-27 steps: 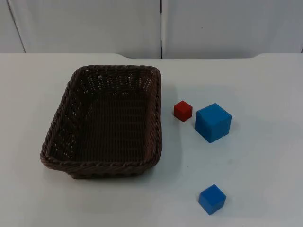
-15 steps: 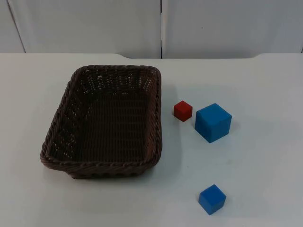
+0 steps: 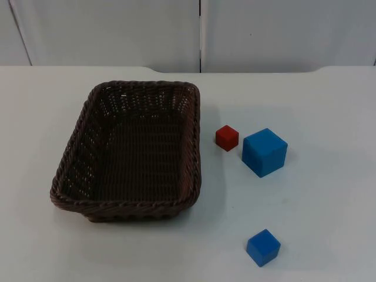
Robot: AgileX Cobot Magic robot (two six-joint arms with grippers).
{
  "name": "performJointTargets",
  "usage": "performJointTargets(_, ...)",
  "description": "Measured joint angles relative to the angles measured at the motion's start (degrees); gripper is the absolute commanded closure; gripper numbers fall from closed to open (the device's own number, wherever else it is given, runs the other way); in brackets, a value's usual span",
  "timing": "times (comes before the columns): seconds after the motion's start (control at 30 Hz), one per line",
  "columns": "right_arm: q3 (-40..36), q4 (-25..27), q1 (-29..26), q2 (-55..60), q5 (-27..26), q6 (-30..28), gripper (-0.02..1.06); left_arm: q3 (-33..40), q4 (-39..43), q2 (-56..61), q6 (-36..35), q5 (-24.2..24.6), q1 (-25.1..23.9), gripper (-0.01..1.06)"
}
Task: Pick up the basket with the left hand and place the largest block into the basket with the right hand.
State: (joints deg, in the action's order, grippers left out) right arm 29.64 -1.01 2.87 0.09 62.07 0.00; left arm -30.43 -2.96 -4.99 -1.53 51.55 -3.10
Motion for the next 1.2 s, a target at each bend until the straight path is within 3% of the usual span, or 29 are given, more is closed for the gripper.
performJointTargets(0.53, 0.0, 0.0, 0.0, 0.0, 0.0, 0.0, -0.01, -0.8, -2.2, -0.7, 0.1, -5.7, 0.0, 0.09)
performJointTargets(1.2, 0.0, 0.0, 0.0, 0.0, 0.0, 0.0, -0.01, -7.9, -3.5, -21.8, 2.7, -10.9, 0.0, 0.09)
